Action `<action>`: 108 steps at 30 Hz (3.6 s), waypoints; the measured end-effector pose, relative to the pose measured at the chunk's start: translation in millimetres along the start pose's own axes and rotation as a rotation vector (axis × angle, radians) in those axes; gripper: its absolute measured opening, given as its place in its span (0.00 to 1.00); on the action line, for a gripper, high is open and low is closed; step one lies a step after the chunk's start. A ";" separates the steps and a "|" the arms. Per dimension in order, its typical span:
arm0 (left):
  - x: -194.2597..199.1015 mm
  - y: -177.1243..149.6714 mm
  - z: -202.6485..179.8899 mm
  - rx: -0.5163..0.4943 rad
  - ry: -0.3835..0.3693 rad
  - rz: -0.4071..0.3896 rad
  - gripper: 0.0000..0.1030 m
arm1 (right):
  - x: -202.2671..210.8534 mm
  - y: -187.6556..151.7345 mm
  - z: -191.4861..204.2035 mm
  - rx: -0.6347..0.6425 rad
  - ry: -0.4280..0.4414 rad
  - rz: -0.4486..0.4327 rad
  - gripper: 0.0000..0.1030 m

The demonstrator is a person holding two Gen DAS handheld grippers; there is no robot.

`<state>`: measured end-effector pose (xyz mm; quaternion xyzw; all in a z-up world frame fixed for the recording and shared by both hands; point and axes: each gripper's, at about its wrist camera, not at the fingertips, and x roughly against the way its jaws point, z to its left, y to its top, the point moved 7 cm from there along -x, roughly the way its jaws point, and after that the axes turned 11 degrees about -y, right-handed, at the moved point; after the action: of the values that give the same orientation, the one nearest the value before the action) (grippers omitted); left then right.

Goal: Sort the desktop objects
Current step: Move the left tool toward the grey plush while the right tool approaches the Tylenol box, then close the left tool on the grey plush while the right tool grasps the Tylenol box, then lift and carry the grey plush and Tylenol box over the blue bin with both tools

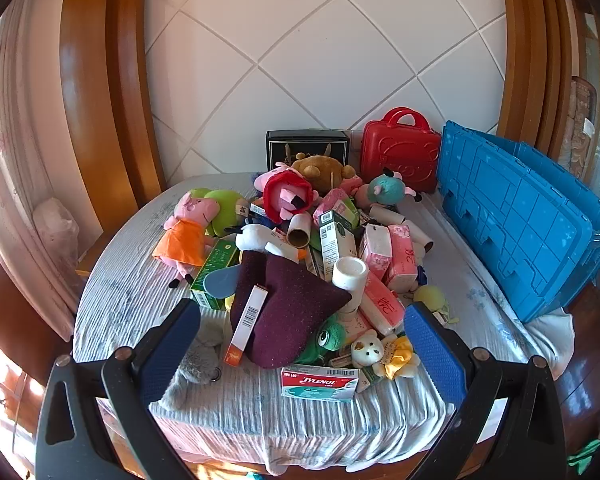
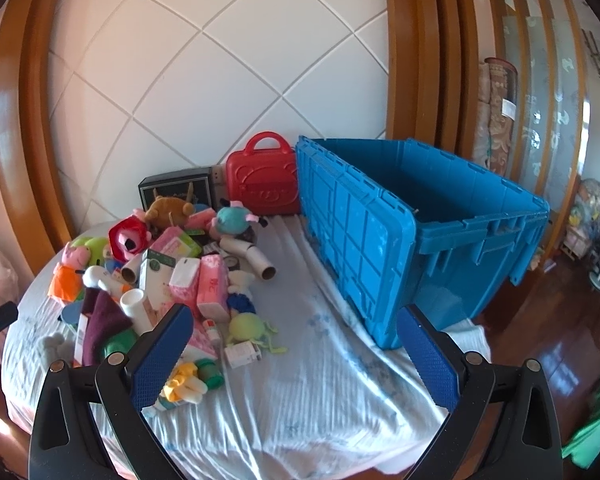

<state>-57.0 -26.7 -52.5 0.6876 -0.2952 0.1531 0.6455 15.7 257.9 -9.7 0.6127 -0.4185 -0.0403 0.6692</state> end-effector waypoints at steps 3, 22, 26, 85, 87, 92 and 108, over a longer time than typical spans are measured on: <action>-1.5 -0.8 3.7 0.001 0.000 0.004 1.00 | -1.9 -0.7 1.9 0.000 0.001 0.004 1.00; -13.7 -12.6 96.1 0.058 0.116 0.015 1.00 | -21.5 -16.8 25.4 0.029 0.063 0.067 1.00; -24.4 -32.7 147.6 0.110 0.186 0.066 1.00 | -33.7 -34.4 59.3 0.063 0.165 0.108 1.00; -137.4 -68.9 178.6 0.033 0.066 0.229 0.41 | -62.0 -163.1 319.0 0.482 0.549 0.342 0.18; -131.1 -53.7 170.4 0.018 0.045 0.200 0.41 | -58.4 -145.1 313.1 0.455 0.536 0.310 0.18; -116.5 -15.5 141.3 -0.050 -0.013 0.134 0.41 | -54.6 -89.2 300.7 0.407 0.476 0.214 0.18; -118.9 58.5 33.8 -0.215 -0.221 0.041 0.40 | -61.0 38.2 249.4 0.241 0.291 0.002 0.18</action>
<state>-190.6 -34.6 -80.3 0.6209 -0.3932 0.0574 0.6757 -193.2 105.7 -33.4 0.6873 -0.3194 0.0998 0.6446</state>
